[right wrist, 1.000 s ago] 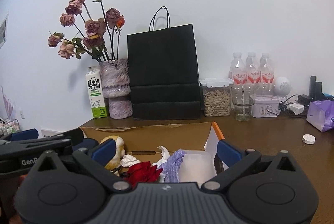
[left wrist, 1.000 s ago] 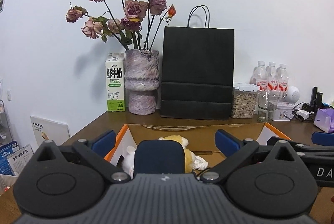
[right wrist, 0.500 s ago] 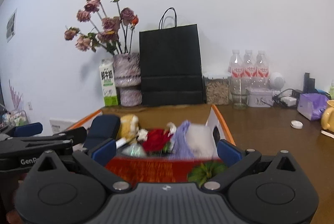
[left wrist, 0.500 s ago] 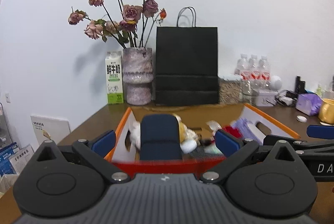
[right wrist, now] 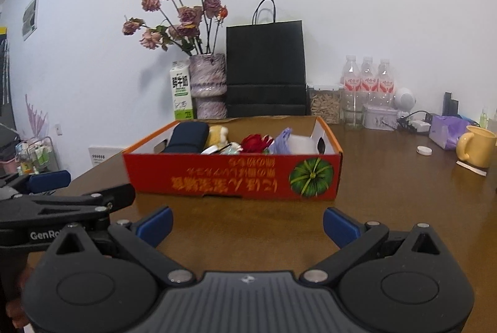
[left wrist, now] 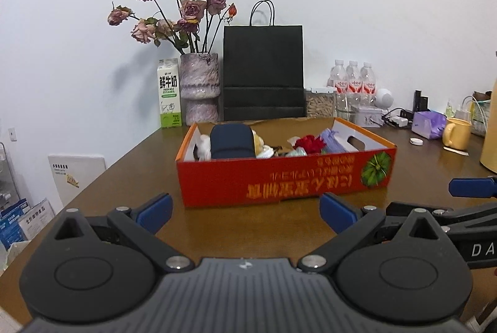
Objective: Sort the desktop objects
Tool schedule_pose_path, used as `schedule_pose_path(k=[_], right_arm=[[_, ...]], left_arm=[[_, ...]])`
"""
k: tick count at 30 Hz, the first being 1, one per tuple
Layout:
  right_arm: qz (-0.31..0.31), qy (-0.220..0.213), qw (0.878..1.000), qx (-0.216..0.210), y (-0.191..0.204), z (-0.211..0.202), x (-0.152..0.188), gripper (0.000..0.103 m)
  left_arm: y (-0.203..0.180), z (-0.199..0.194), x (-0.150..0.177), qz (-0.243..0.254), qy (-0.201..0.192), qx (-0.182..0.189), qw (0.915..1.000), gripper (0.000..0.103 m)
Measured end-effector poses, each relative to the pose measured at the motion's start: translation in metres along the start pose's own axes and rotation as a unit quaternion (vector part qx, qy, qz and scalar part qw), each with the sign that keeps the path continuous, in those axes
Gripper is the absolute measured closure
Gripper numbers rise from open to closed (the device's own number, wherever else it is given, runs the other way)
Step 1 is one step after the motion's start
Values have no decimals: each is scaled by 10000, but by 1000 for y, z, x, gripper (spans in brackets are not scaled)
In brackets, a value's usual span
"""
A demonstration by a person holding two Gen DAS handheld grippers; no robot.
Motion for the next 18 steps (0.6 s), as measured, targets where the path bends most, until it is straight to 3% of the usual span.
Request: schedule_pose_path(k=[8, 18], right_arm=[[-89, 197, 9997, -65, 15, -26, 14, 0], [-146, 213, 9997, -44, 18, -32, 14, 0]], left_arm=[[6, -30, 14, -89, 257, -106, 9996, 0], [7, -34, 15, -106, 319, -118, 9994, 0]])
Point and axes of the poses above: each gripper's, at about its wrist camera, not at the fingertips, and z roughly the way its jaws point, y to its left, x to its underside, the point moved 1 cm from there along z, roughly the way its jaws point, and after that the axes turned 1 degree about z, right-handed, at the moved point
